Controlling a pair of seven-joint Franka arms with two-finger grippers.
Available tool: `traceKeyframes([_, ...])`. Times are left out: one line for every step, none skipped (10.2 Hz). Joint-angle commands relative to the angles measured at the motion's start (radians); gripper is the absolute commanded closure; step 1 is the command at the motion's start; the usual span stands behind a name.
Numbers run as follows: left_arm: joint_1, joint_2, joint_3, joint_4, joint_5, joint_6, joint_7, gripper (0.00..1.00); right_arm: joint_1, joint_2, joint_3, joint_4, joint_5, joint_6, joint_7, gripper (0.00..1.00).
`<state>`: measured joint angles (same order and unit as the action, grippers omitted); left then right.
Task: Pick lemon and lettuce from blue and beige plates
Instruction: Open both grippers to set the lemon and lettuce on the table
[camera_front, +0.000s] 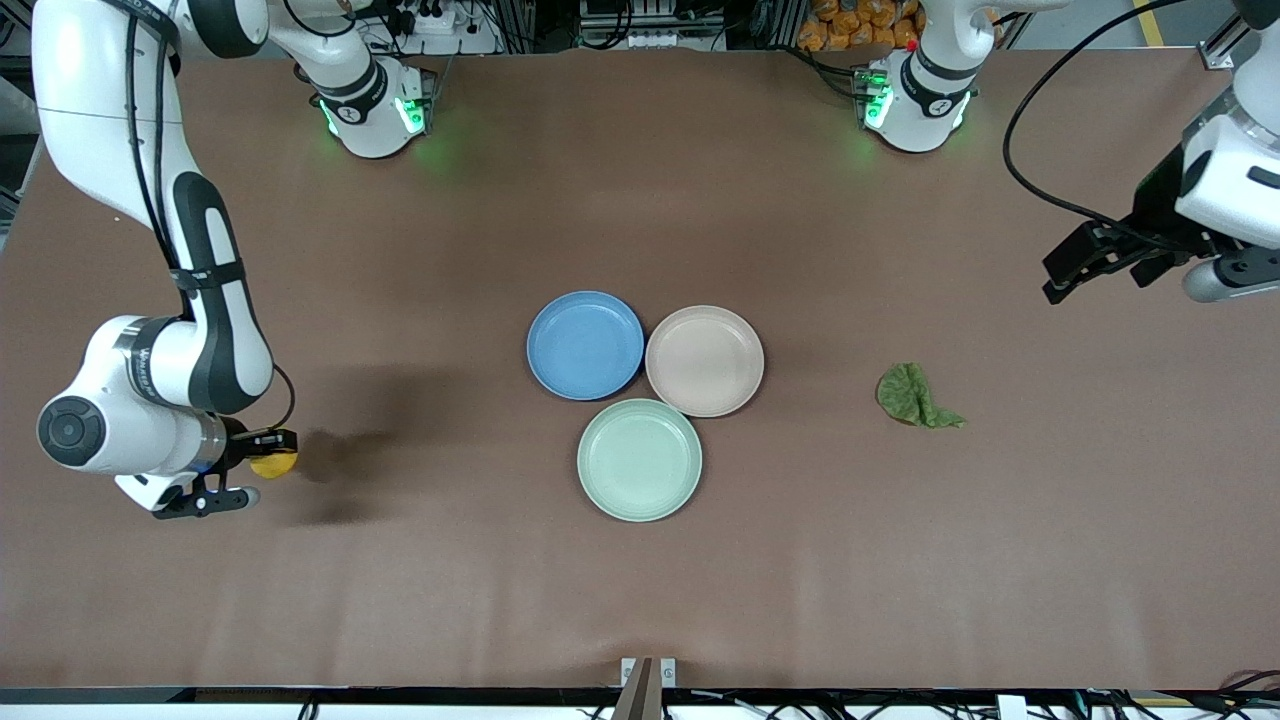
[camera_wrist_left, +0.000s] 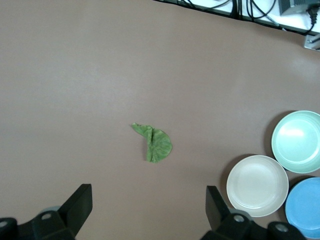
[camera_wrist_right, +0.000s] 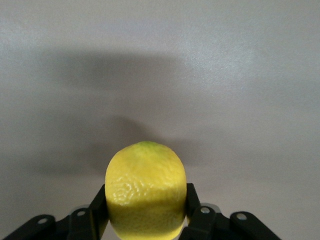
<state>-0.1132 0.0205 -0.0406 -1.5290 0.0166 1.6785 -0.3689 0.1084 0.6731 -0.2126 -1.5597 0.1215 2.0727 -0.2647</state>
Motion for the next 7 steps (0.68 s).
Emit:
traceKeyframes([0.044, -0.007, -0.028, 0.012, 0.008, -0.009, 0.025, 0.0, -0.009, -0.007, 0.01, -0.007, -0.011, 0.001, -0.01, 0.0])
traceKeyframes([0.064, -0.005, -0.042, 0.012, 0.008, -0.009, 0.025, 0.0, -0.006, -0.015, 0.01, -0.014, -0.014, 0.001, -0.013, 0.0])
traceKeyframes([0.099, -0.004, -0.083, 0.012, 0.009, -0.009, 0.025, 0.0, -0.003, -0.038, 0.01, -0.034, -0.017, 0.003, -0.016, 0.0])
traceKeyframes([0.118, -0.002, -0.094, 0.012, 0.009, -0.009, 0.025, 0.0, -0.001, -0.07, 0.009, -0.064, -0.019, 0.009, -0.04, 0.0])
traceKeyframes([0.119, -0.004, -0.099, 0.012, 0.009, -0.009, 0.025, 0.0, 0.007, -0.119, 0.009, -0.107, -0.031, 0.009, -0.047, 0.0])
traceKeyframes([0.119, -0.005, -0.1, 0.012, 0.016, -0.009, 0.024, 0.0, 0.01, -0.179, 0.009, -0.165, -0.055, 0.018, -0.047, 0.0])
traceKeyframes([0.119, -0.005, -0.1, 0.012, 0.016, -0.009, 0.024, 0.0, 0.011, -0.252, 0.01, -0.24, -0.08, 0.044, -0.047, 0.0])
